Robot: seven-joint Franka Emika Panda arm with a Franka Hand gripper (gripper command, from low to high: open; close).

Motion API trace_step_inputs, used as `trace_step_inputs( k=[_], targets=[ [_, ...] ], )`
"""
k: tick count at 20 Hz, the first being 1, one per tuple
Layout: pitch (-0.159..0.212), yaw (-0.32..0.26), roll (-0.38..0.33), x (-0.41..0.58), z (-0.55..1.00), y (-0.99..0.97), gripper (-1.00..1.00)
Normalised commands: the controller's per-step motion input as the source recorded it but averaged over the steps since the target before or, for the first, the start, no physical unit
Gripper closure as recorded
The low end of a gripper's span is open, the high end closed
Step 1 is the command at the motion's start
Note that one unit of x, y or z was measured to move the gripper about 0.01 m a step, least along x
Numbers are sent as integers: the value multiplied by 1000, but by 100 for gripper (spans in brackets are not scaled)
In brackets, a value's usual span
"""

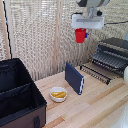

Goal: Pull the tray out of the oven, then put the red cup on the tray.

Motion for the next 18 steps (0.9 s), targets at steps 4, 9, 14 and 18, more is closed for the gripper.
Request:
trace_step_inputs(
  k=[4, 9, 14, 18],
  targets=[
    [0, -101, 0, -64, -61, -929, 100],
    [0, -106, 0, -70, -162, -919, 100],
    [8, -116, 0, -57, -310, -881, 100],
    [39, -148, 0, 0, -327, -683, 100]
  ],
)
